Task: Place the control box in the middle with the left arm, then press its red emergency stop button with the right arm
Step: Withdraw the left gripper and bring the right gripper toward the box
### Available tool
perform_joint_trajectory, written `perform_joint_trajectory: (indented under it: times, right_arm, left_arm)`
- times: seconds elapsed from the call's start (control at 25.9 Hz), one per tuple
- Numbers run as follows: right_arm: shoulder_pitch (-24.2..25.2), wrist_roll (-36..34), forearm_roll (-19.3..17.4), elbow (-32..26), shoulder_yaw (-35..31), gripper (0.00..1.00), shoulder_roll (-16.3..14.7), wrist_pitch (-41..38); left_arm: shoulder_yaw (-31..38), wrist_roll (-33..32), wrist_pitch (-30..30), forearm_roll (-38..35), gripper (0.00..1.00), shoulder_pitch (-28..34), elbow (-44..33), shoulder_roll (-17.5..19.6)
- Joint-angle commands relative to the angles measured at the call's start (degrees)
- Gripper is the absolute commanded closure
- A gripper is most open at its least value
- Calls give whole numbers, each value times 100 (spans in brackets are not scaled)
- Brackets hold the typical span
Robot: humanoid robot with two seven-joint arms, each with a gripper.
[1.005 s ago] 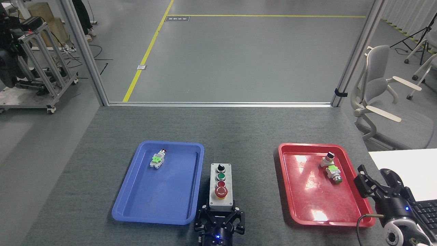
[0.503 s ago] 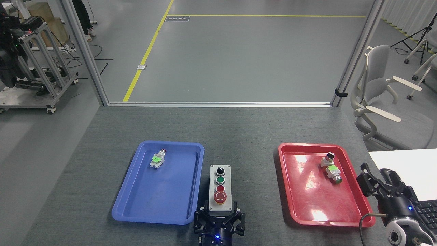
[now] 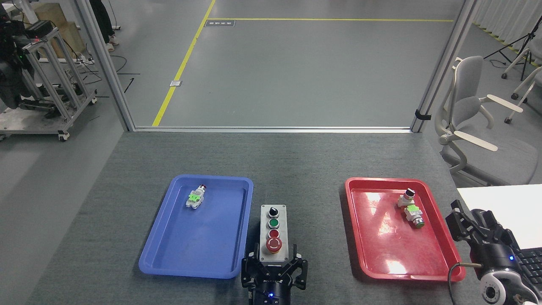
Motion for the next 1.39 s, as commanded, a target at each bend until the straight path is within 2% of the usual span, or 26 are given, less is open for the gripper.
perform_joint_trajectory:
  times: [0.0, 0.08, 0.19, 0.31, 0.43, 0.5, 0.58, 0.66, 0.77, 0.85, 1.01, 1.12, 1.2, 1.35]
  right_arm:
    - [-44, -479, -254, 0, 38, 54, -45, -37]
    - [-61, -770, -254, 0, 100, 76, -81, -81]
    - [-246, -928, -245, 0, 452, 100, -89, -283]
    - [-492, -937, -254, 0, 953, 100, -116, -538]
    - [-852, -928, -245, 0, 1506, 100, -81, -670]
    - [-1125, -875, -245, 105, 2024, 100, 7, -731]
    - [-1397, -866, -192, 342, 2771, 100, 122, -890]
    - [-1626, -866, -184, 430, 3545, 100, 174, -1048]
    - [-1696, -858, -175, 430, 4248, 100, 227, -1347]
    - [-1696, -849, -166, 439, 4433, 100, 333, -1637]
    - [-1696, -638, 89, 615, 4697, 100, 579, -1760]
    - [-1705, -286, 203, 1072, 4697, 100, 1009, -1725]
    - [-1723, -216, 238, 1336, 4697, 100, 1176, -1733]
    - [-1740, -216, 247, 1424, 4705, 100, 1203, -1733]
  left_arm:
    - [26, 83, 108, -13, 0, 31, -203, 12]
    - [35, 92, 117, -56, 0, 207, -458, 21]
    - [123, 145, 213, -162, 0, 312, -1038, 223]
    - [395, 162, 292, -268, 0, 374, -1653, 698]
    - [729, 136, 64, -259, 0, 391, -2022, 1137]
    - [1212, 39, -481, -232, 0, 400, -2216, 1524]
    - [1810, -250, -1456, -224, 0, 400, -2198, 1858]
    - [2469, -620, -2414, -259, 0, 400, -2145, 2016]
    - [3313, -901, -2775, -268, 0, 541, -2242, 2069]
    - [3753, -1015, -3048, -259, 0, 567, -2330, 2289]
    - [4412, -1560, -4252, -268, 0, 637, -2154, 2632]
    - [4640, -1683, -5113, -268, 0, 646, -1864, 2799]
    - [4825, -1657, -5315, -276, 0, 672, -1767, 2843]
    - [5106, -1622, -5315, -268, 0, 892, -1706, 2904]
